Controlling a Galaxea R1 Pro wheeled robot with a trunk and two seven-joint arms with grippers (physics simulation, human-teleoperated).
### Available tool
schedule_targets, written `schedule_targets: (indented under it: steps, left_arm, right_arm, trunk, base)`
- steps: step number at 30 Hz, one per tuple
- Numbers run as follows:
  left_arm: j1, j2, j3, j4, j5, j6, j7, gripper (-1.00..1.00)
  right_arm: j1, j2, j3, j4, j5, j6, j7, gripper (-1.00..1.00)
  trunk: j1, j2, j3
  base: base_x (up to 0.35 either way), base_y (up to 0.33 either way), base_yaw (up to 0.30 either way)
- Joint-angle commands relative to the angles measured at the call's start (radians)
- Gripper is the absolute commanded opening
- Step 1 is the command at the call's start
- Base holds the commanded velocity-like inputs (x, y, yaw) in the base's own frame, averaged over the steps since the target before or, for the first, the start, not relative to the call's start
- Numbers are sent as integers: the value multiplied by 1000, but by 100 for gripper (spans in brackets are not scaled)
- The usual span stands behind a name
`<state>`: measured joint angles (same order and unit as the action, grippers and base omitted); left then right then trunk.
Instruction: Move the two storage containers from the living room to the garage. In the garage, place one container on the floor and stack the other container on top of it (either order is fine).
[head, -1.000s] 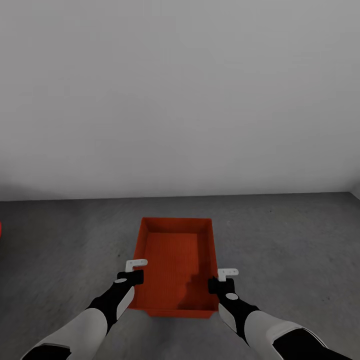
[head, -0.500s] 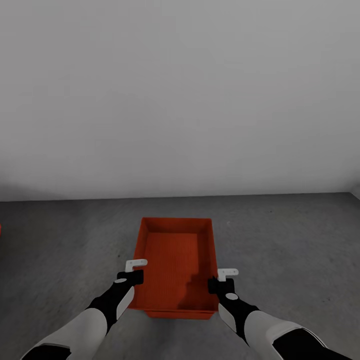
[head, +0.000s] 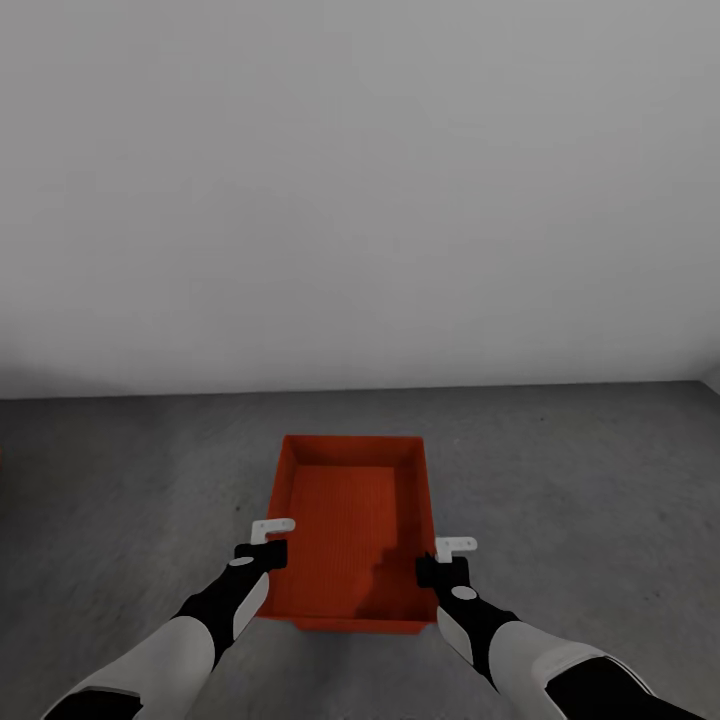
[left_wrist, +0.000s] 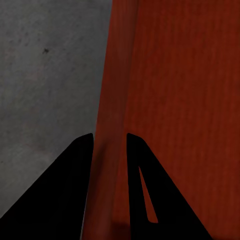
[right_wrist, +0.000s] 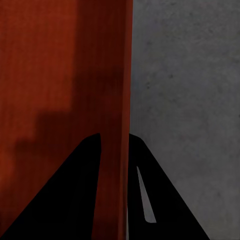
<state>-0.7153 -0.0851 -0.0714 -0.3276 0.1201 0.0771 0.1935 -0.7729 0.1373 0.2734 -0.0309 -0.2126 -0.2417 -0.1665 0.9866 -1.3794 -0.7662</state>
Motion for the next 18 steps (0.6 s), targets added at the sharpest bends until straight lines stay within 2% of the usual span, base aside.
schedule_targets:
  steps: [1,18]
  left_arm:
    - [-1,2,42,-5,-10,7,78,-100]
    - [-2,2,42,-5,-10,7,78,-100]
  right_arm:
    - [0,-65,-23,32,-21,-7,-53,-100]
    - [0,-65,-23,32,-21,-7,-53,-100]
  trunk:
    - [0,0,-2]
    - [0,0,-9]
  base:
    - [0,0,0]
    - [0,0,0]
